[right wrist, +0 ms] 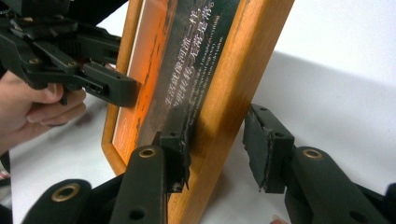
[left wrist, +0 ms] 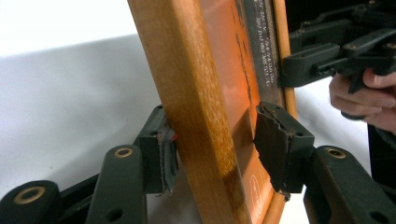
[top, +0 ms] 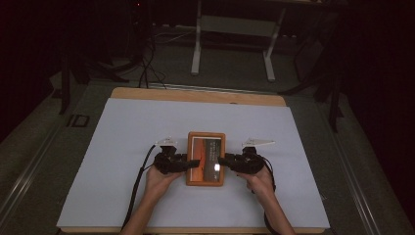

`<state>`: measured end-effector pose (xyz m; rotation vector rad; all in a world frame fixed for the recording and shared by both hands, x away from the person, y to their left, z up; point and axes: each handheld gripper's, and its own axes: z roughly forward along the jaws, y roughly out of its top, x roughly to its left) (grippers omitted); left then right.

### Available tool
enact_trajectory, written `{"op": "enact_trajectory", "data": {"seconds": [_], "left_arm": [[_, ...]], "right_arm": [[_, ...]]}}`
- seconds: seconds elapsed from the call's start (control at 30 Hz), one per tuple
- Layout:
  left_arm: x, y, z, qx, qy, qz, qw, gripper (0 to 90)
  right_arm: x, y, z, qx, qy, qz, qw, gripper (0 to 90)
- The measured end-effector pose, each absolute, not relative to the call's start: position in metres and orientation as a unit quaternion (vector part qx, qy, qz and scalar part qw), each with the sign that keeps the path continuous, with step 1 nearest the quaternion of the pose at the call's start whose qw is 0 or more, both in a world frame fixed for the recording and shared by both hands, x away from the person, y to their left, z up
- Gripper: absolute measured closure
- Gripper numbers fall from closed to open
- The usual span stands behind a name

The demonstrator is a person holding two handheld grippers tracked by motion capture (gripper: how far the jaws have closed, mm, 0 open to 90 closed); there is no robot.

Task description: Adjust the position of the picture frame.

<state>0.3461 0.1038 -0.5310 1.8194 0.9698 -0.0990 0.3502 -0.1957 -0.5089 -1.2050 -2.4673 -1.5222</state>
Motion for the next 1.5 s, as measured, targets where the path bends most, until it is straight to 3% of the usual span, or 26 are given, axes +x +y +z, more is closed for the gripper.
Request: {"op": "enact_trajectory", "data": {"seconds": [0.17, 0.47, 1.0, 1.5], "left_arm": [[0.361, 0.102, -0.539, 0.752, 0.418, -0.075, 0.504, 47.1], [0.365, 0.102, -0.545, 0.751, 0.448, -0.069, 0.481, 43.4], [0.356, 0.106, -0.544, 0.741, 0.464, -0.065, 0.481, 44.9], [0.328, 0.142, -0.533, 0.725, 0.48, -0.003, 0.493, 44.6]], "right_arm": [[0.358, -0.198, -0.519, -0.416, -0.77, -0.483, 0.03, 59.1], [0.37, -0.201, -0.538, -0.463, -0.742, -0.478, 0.085, 55.8], [0.376, -0.197, -0.536, -0.458, -0.75, -0.469, 0.087, 55.0], [0.355, -0.206, -0.507, -0.427, -0.79, -0.437, -0.042, 43.6]]}}
